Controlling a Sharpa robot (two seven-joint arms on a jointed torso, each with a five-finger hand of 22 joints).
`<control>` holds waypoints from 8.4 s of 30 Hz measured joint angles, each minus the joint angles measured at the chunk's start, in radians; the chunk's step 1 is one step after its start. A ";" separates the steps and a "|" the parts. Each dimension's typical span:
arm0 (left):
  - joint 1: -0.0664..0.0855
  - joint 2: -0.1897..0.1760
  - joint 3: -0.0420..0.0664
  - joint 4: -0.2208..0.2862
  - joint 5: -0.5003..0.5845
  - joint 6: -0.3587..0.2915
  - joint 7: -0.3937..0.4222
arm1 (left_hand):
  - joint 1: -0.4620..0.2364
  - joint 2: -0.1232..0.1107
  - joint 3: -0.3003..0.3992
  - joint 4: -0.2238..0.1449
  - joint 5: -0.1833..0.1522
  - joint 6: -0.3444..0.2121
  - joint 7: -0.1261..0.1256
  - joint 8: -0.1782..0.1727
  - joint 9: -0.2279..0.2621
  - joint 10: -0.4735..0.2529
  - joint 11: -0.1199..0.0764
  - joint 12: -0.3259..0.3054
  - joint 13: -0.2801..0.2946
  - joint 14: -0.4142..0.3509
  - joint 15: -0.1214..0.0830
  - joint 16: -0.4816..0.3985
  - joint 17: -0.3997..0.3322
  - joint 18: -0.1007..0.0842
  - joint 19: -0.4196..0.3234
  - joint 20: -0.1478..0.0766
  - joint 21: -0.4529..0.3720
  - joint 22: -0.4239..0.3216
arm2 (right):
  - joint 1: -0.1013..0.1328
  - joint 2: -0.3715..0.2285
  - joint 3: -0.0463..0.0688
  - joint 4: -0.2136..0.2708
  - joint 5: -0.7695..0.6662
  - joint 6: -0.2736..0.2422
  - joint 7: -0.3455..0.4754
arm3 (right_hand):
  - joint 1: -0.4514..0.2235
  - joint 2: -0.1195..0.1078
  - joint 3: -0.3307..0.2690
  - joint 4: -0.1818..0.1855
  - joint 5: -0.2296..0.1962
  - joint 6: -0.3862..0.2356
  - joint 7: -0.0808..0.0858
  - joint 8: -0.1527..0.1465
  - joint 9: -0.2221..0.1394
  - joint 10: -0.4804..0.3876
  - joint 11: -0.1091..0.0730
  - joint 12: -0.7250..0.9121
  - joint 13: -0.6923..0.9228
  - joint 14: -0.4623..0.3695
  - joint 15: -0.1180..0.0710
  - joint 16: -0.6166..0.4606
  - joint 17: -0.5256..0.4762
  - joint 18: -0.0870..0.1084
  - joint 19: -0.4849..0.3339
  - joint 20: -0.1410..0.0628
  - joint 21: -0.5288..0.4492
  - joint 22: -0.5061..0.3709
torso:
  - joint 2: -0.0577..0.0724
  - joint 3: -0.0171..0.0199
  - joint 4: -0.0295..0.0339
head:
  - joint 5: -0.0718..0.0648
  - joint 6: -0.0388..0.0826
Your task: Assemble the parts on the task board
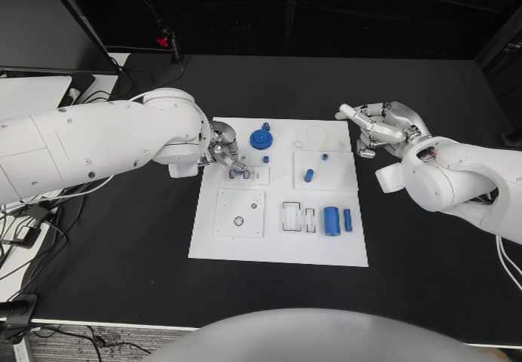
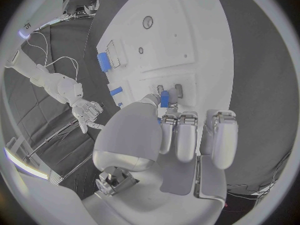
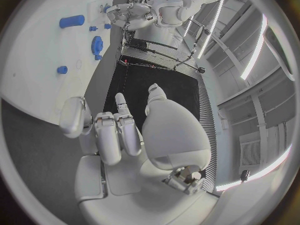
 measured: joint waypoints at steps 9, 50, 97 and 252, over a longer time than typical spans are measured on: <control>-0.003 0.014 0.000 -0.008 0.015 0.014 -0.004 | -0.006 0.006 0.003 0.003 0.000 0.002 0.002 0.000 0.004 -0.001 0.001 0.001 0.000 0.000 0.000 0.000 0.000 0.000 0.000 0.000 0.000 0.000 | 0.000 -0.001 0.000 0.001 0.000 0.000 0.000 | 0.000 0.000 0.000 0.000 0.000 0.000 0.000 0.000 0.000 0.000 0.000 0.000 0.000 0.000 0.000 0.000 0.000 0.000 0.000 0.000 0.000 0.000 | 0.000 0.0003 -0.0001 | -0.004 -0.004; -0.005 0.039 0.004 -0.039 0.041 0.045 -0.030 | -0.014 0.014 0.003 0.003 -0.016 0.005 0.005 -0.003 0.010 -0.003 0.003 0.001 0.000 0.000 0.001 0.000 0.000 0.000 0.000 0.000 0.000 0.000 | 0.000 -0.004 0.000 0.003 0.000 0.000 -0.001 | -0.005 0.014 -0.008 0.002 0.000 -0.007 0.000 0.012 0.002 0.000 0.000 0.000 0.000 0.000 0.000 0.000 0.000 0.000 0.000 0.000 -0.005 0.000 | 0.000 0.0003 0.0005 | -0.009 -0.017; -0.009 0.054 0.008 -0.059 0.048 0.057 -0.025 | -0.018 0.018 0.003 0.003 -0.047 0.008 0.002 -0.010 0.018 -0.005 0.005 0.001 0.001 -0.001 0.003 0.000 0.000 0.000 -0.004 0.004 0.000 -0.001 | 0.000 -0.010 0.000 0.008 0.000 0.000 -0.005 | -0.006 0.015 -0.008 0.002 0.000 -0.011 -0.003 0.015 0.003 0.000 0.000 0.000 0.000 0.000 0.000 0.000 0.000 0.000 0.000 0.000 -0.005 0.000 | 0.000 0.0003 0.0002 | -0.017 -0.030; 0.002 0.094 0.005 -0.105 0.046 0.094 -0.046 | -0.135 0.073 -0.211 -0.023 -0.208 -0.124 -0.013 0.131 0.261 -0.001 0.001 -0.002 0.002 -0.002 0.003 0.000 0.000 0.000 0.000 0.000 0.000 -0.001 | -0.001 -0.001 0.000 -0.001 0.000 0.000 -0.020 | -0.012 0.020 -0.016 -0.001 0.004 -0.017 -0.003 0.026 0.005 0.000 0.000 0.000 0.000 0.000 0.000 0.000 0.000 0.000 0.000 0.000 -0.005 0.000 | 0.000 0.0005 0.0004 | -0.028 -0.028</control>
